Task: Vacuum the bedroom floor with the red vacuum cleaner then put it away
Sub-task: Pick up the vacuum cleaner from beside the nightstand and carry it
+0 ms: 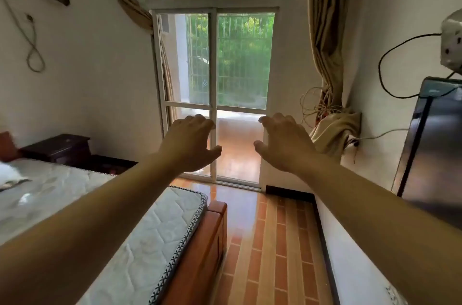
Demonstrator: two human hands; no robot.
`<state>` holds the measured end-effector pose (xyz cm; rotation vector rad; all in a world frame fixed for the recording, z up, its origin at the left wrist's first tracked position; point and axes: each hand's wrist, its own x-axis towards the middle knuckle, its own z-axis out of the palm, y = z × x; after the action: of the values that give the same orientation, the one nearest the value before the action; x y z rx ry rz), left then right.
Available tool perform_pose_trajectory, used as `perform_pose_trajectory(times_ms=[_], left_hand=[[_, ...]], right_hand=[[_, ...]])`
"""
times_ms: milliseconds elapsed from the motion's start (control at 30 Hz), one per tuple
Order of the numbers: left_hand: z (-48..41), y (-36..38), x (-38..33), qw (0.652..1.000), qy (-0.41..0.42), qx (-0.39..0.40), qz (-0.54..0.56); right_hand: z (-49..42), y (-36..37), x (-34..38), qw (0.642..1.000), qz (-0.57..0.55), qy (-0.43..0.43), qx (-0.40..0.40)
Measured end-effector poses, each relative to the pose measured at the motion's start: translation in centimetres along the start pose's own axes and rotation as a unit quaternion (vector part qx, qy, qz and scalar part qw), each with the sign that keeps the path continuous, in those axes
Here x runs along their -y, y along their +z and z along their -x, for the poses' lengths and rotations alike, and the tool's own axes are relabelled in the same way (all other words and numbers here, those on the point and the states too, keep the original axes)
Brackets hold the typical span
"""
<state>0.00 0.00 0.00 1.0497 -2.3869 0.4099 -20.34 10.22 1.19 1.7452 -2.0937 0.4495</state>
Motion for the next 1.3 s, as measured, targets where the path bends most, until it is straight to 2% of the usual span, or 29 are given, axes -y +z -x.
perform_pose_trajectory(times_ms=[367, 667, 967, 1300], left_hand=[[-6.0, 12.0, 7.2, 0.999, -0.007, 0.052, 0.009], [-16.3, 18.0, 10.9, 0.997, 0.046, 0.046, 0.042], [-26.2, 24.3, 9.1, 0.995, 0.072, 0.047, 0.05], [-41.3, 28.3, 6.2, 0.998, 0.063, -0.003, 0.031]], right_hand=[[-9.6, 11.5, 1.6, 0.999, 0.013, 0.012, 0.051], [-18.5, 16.2, -0.3, 0.994, 0.039, 0.077, 0.061], [-25.4, 19.7, -6.8, 0.992, 0.049, 0.106, 0.052], [-37.5, 21.6, -17.7, 0.995, 0.05, 0.089, 0.0]])
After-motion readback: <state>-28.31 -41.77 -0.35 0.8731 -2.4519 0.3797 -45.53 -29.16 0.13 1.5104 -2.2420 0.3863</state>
